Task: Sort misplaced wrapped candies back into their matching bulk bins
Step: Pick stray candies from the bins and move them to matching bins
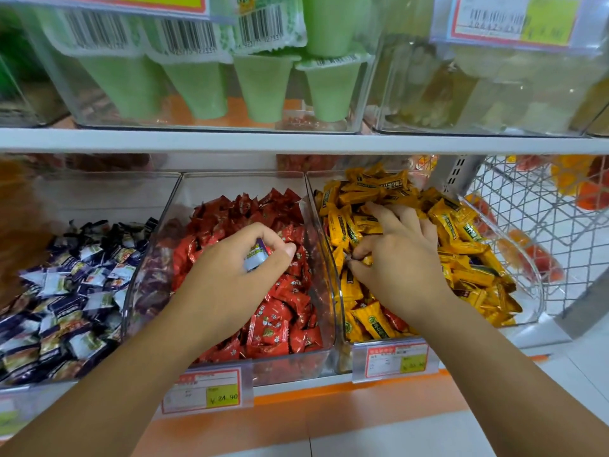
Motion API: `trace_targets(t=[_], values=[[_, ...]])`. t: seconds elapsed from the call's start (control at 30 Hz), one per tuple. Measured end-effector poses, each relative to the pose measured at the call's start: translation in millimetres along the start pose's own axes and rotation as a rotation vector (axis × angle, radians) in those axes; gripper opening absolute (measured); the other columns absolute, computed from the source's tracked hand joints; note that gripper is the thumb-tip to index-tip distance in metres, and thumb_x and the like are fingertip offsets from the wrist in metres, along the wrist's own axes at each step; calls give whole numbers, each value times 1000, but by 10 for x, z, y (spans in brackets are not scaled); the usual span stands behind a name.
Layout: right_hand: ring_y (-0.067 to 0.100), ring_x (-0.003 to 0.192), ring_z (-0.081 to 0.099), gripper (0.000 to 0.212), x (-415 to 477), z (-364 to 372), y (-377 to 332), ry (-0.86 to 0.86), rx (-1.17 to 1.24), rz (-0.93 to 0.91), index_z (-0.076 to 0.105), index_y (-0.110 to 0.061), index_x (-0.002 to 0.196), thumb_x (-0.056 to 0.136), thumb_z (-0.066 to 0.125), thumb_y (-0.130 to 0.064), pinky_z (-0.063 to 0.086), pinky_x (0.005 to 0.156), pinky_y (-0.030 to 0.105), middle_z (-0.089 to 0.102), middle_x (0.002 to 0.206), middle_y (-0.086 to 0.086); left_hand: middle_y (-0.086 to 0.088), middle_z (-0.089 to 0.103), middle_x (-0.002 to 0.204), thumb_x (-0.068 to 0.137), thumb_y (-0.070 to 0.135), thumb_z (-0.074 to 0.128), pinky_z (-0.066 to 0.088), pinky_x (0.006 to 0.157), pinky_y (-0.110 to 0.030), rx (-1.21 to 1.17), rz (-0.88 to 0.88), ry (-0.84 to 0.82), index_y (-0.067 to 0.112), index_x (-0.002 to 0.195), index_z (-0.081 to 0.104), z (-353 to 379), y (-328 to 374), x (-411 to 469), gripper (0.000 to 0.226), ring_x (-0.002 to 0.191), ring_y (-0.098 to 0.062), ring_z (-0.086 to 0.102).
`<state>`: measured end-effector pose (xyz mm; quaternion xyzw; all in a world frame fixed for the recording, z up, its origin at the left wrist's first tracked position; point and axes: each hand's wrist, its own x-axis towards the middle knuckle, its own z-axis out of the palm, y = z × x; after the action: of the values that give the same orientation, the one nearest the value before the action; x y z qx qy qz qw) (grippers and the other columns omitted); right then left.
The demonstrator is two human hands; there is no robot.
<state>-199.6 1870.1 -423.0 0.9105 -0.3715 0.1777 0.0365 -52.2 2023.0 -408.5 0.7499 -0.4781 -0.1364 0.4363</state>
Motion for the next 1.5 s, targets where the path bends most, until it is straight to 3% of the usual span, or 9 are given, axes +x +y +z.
trace_targets(t=[0.1, 0.4, 0.53, 0.67, 0.9, 1.0, 1.2, 1.33, 1.5], values=[[28, 133, 34, 9, -26, -23, 79, 11, 47, -14, 76, -30, 72, 78, 74, -37, 25, 102, 50, 52, 140, 3, -2, 44, 54, 87, 48, 48, 45, 56, -38, -31, -16, -7, 26, 80, 52, 14, -26, 7, 24, 52, -20, 44], [10, 120, 44, 8, -163, -260, 259, 114, 409, -44, 72, -35, 81, 84, 68, -30, 34, 102, 41, 63, 111, -18, 2, 40, 58, 96, 22, 40, 42, 50, -41, -87, 94, -50, 41, 92, 57, 168, -1, 30, 25, 48, -11, 37], [1, 98, 53, 18, -269, -377, 54, 71, 740, -29, 66, -46, 79, 84, 67, -28, 39, 83, 14, 64, 85, -25, 28, 52, 66, 90, 46, 51, 35, 50, -10, -102, 113, -155, 43, 104, 54, 204, 155, 9, 14, 53, 3, 48], [2, 84, 57, 15, -320, -423, -106, -77, 874, -44, 70, -44, 85, 85, 67, -29, 43, 71, 12, 66, 84, -16, 18, 60, 79, 75, 60, 53, 40, 55, -15, -102, 198, -98, 37, 89, 59, 224, 211, 18, 28, 66, -1, 54], [-4, 83, 50, 26, -356, -654, 439, -417, 347, -89, 66, -48, 91, 84, 71, -23, 41, 70, 11, 54, 90, -16, 10, 46, 55, 89, 48, 50, 34, 45, -16, -58, 153, -40, 26, 80, 49, 196, 148, 10, 24, 44, -4, 38], [0, 91, 41, 38, -410, -544, 418, -555, 152, -128, 57, -51, 119, 86, 68, -35, 42, 81, 18, 38, 99, -15, 7, 41, 52, 87, 49, 48, 30, 42, -17, -71, 138, -64, 24, 79, 49, 191, 123, 14, 26, 42, -5, 34], [9, 97, 33, 42, -385, -350, 395, -450, 31, -164, 50, -50, 128, 88, 62, -46, 44, 77, 28, 34, 100, -5, -1, 39, 55, 88, 45, 47, 28, 43, -22, -84, 124, -59, 20, 78, 50, 190, 136, -25, 27, 45, -8, 33], [8, 94, 46, 34, -405, -302, 433, -371, 234, -75, 57, -45, 117, 84, 66, -47, 48, 77, 30, 37, 96, -10, -7, 59, 62, 95, 24, 46, 33, 41, -24, -138, 107, -78, 31, 82, 58, 164, 166, -50, 19, 42, -6, 41], [0, 87, 48, 24, -330, -310, 366, -175, 449, -28, 58, -50, 97, 77, 71, -46, 40, 72, 15, 41, 93, -14, 4, 69, 75, 94, 11, 47, 43, 49, -18, -141, 77, -96, 30, 89, 59, 153, 116, -51, 24, 58, -6, 62]])
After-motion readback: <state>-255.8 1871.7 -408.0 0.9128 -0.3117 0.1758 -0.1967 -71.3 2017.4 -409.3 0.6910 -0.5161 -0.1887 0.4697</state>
